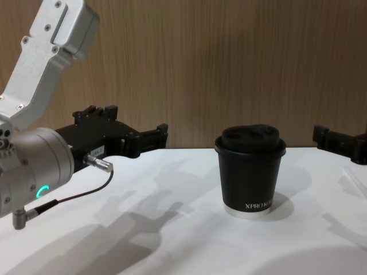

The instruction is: Pick up the straw with one hand, pass it to the other hand, and insert it into the cup.

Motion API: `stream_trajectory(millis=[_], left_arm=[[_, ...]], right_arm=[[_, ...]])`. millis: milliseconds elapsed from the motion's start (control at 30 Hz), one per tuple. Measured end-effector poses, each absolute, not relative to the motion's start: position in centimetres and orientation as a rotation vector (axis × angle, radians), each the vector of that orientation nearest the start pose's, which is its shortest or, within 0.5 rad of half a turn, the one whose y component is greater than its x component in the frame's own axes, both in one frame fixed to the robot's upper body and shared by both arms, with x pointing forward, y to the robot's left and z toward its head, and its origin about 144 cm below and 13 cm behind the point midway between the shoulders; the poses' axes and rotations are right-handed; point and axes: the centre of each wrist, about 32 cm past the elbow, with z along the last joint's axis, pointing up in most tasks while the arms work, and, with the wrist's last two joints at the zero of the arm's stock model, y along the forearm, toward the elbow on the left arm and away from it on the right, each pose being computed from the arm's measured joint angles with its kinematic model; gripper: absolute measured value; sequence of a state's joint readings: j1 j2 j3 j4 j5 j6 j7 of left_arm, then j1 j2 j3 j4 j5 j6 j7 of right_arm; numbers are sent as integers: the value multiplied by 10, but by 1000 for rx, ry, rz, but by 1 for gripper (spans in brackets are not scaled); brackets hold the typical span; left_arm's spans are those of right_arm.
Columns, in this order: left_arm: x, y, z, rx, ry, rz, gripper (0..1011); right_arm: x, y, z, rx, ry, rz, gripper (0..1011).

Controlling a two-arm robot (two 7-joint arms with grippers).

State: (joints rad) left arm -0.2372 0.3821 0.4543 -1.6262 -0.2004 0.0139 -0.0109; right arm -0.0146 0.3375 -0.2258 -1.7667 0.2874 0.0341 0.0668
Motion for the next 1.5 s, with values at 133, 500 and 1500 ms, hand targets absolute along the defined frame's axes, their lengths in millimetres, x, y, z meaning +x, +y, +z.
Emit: stream_trajectory(millis=[133, 500, 1500], left_arm=[[492, 198, 1204, 61, -268, 1124, 1003], [492, 198, 1204, 61, -268, 1124, 1003], [492, 198, 1204, 61, -268, 1124, 1003]], right_arm=[[443, -237, 1189, 26, -75, -1229, 1001], [443, -237, 1189, 26, -75, -1230, 1001], [443, -237, 1189, 26, -75, -1229, 1001]])
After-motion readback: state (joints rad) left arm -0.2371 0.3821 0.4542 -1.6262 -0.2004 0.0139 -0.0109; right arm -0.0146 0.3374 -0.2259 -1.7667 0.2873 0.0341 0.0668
